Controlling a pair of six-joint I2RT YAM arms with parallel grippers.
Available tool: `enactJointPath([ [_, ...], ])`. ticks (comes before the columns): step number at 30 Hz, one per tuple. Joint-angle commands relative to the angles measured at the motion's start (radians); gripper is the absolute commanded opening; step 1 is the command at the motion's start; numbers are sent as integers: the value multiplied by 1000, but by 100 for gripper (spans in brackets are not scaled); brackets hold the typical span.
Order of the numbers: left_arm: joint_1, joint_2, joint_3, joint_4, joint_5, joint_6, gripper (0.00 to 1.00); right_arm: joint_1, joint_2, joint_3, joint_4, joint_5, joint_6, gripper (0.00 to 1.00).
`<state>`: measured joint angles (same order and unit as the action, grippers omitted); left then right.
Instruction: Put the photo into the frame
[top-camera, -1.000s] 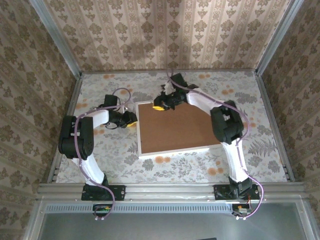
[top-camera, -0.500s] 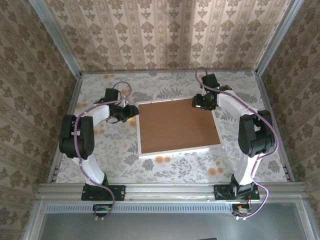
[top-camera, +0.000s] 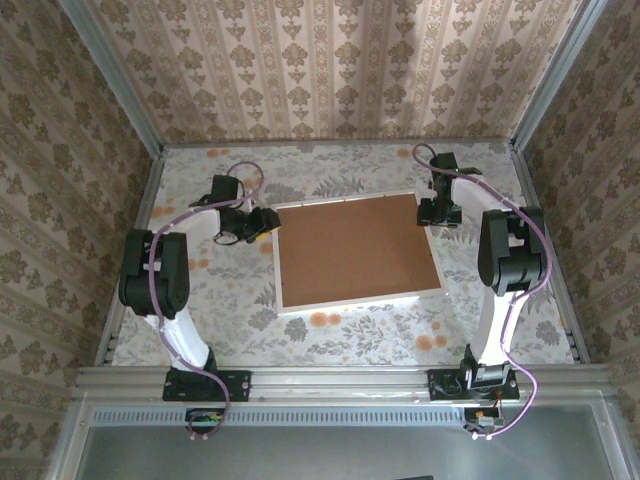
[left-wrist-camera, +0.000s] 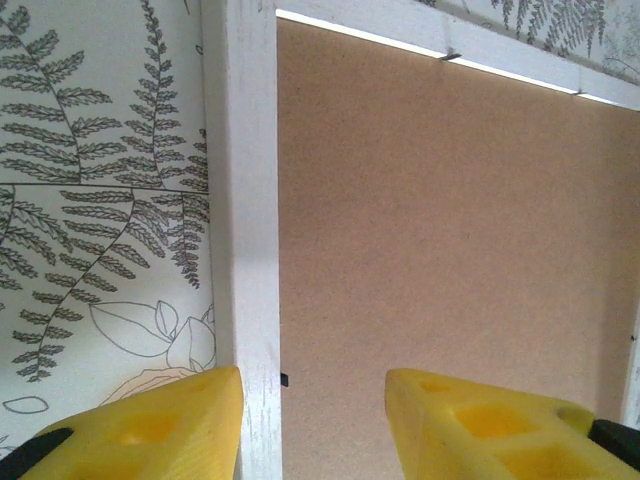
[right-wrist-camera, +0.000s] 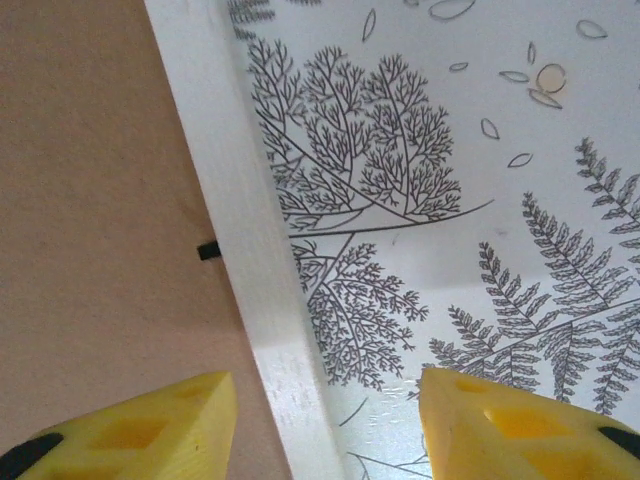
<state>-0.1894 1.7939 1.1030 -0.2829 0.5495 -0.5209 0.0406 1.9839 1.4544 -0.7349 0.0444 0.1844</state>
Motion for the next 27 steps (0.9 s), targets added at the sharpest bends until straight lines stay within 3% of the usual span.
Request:
enactJointPath([
  [1, -3, -19, 13, 17, 31, -7, 51, -15, 38, 39, -64, -47, -64, 45],
  [11, -1, -33, -11, 30, 34, -8, 51, -21, 110, 96, -86, -119, -131, 33],
  [21, 1, -31, -11, 27, 36, -8, 51, -23, 123, 116, -128, -196, -200, 38],
  [27, 2, -28, -8, 23, 37, -4, 51, -25, 133, 129, -136, -182, -228, 34],
])
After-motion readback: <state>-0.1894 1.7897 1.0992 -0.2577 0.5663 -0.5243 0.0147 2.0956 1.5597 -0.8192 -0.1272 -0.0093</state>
